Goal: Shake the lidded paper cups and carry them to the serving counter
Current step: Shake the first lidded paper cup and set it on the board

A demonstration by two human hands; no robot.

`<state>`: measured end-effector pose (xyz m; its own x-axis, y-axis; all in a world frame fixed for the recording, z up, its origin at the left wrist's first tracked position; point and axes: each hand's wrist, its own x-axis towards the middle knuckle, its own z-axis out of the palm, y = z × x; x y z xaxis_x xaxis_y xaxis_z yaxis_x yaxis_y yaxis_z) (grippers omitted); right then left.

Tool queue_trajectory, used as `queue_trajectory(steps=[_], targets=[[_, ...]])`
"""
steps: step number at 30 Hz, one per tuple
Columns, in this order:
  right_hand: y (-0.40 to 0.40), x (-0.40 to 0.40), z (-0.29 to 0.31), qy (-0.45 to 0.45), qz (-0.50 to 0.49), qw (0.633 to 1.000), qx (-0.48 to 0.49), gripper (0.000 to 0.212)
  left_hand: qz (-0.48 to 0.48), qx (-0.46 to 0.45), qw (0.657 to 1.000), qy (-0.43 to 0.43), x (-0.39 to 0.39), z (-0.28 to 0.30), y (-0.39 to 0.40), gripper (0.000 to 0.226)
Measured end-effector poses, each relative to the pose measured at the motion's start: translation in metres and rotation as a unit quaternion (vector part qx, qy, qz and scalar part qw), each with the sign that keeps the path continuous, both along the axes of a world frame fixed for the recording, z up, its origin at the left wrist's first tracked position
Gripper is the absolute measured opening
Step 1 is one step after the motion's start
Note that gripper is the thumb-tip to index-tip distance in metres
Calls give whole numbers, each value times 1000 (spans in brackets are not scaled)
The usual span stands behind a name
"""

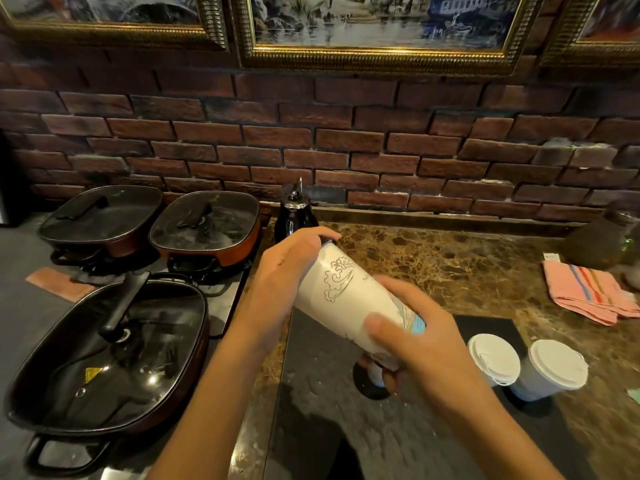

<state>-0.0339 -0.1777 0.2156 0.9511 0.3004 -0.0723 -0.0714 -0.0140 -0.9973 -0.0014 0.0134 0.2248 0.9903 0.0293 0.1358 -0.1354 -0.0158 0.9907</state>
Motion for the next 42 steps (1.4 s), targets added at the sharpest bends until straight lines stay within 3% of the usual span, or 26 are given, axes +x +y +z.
queue_trajectory(steps=[1, 2, 3, 4, 5, 6, 8, 9, 11, 13, 15, 18, 20, 22, 25, 28, 30, 32, 34, 37, 39, 42], targets=[[0, 0, -1, -124, -40, 984, -124, 59, 10, -8, 1000, 12, 1, -1, -1, 39], [-1, 1, -4, -261, -62, 933, -240, 65, 15, -14, 1000, 22, 1, -2, -2, 41], [-1, 1, -8, -354, -66, 884, -298, 69, 14, -17, 999, 27, 1, -4, -2, 43], [-1, 1, -12, -385, -65, 868, -307, 70, 10, -19, 999, 27, 0, -6, -2, 44], [0, -1, -11, -364, -65, 885, -284, 67, 6, -22, 999, 22, -1, -7, -2, 44], [0, -2, -10, -296, -69, 926, -223, 61, 4, -26, 1000, 15, -2, -8, -2, 44], [1, -1, -4, -84, -30, 996, -25, 46, 5, -28, 1000, -4, -5, -9, -3, 43], [0, 0, -3, -3, -4, 999, 49, 39, 6, -24, 1000, -14, -6, -9, -4, 44], [-4, 4, -3, 37, -4, 996, 82, 37, 16, -26, 999, -26, -9, -10, -9, 43], [-3, 8, -1, -28, -61, 997, 26, 42, 48, -69, 996, -5, -13, -11, -14, 39], [-2, 9, 6, -165, -97, 979, -76, 46, 70, -165, 981, 70, -16, -13, -19, 42], [-2, 16, 21, -373, -54, 911, -166, 41, 17, -320, 925, 204, -24, -17, -25, 47], [-3, 21, 31, -424, -24, 892, -153, 38, -21, -388, 876, 284, -30, -16, -29, 49], [-1, 24, 35, -443, -51, 888, -108, 33, -29, -414, 858, 301, -34, -18, -36, 51], [6, 24, 32, -423, -131, 896, -32, 26, 38, -372, 904, 207, -40, -16, -47, 44], [13, 30, 27, -288, -205, 933, 69, 20, 141, -263, 952, 60, -46, -17, -57, 34], [16, 32, 25, -215, -210, 951, 74, 19, 162, -229, 960, 26, -48, -25, -59, 33], [14, 31, 25, -227, -153, 962, 9, 18, 132, -300, 940, 97, -48, -23, -55, 35], [10, 28, 35, -290, -73, 953, -36, 19, 52, -387, 894, 221, -47, -19, -48, 42], [4, 31, 44, -357, -18, 934, -11, 25, -36, -438, 838, 325, -44, -15, -43, 50], [6, 34, 42, -354, -43, 934, 5, 24, -6, -422, 858, 294, -43, -17, -45, 49], [9, 34, 31, -315, -118, 940, 52, 18, 129, -309, 934, 125, -47, -19, -51, 36]])
